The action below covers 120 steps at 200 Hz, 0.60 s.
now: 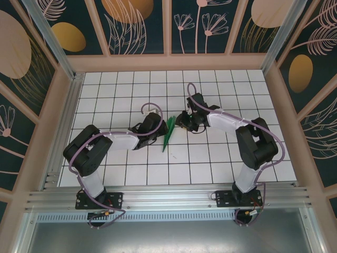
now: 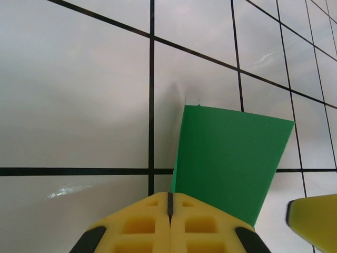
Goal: Fold a paper plane with a square sheet of paper (pick it up from the middle)
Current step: Turn over a paper plane at the center of the table.
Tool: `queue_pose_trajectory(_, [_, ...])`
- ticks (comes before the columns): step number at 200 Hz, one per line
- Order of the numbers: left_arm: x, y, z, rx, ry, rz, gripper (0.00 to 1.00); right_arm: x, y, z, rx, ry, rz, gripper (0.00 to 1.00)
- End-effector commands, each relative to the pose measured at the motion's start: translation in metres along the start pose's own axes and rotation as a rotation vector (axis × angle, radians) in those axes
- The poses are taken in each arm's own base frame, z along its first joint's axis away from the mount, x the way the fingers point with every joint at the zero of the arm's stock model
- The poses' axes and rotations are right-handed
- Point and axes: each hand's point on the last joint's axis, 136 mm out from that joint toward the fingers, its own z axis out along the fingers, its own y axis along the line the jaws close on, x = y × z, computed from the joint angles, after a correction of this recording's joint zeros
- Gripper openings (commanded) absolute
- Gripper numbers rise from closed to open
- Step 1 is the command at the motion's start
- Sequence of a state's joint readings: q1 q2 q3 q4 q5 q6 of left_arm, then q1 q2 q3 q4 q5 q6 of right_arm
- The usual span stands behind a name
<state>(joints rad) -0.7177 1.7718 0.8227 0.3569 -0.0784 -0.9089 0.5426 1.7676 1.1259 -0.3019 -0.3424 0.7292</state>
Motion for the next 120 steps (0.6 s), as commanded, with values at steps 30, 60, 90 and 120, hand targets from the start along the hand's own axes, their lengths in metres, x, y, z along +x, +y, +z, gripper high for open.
queue_pose_trajectory(30, [-0.009, -0.007, -0.002, 0.041, -0.033, -0.020, 0.00, 0.015, 0.016, 0.012, 0.004, 0.068, -0.050, 0.38])
queue_pose_trajectory(60, [-0.009, -0.005, -0.003, 0.032, -0.038, -0.022, 0.00, 0.018, 0.013, 0.017, 0.009, 0.086, -0.046, 0.32])
queue_pose_trajectory(90, [-0.010, -0.005, -0.003, 0.030, -0.044, -0.031, 0.00, 0.021, 0.014, 0.021, 0.007, 0.102, -0.051, 0.25])
queue_pose_trajectory(120, [-0.011, -0.003, -0.005, 0.032, -0.060, -0.051, 0.00, 0.020, 0.012, 0.022, 0.016, 0.097, -0.042, 0.11])
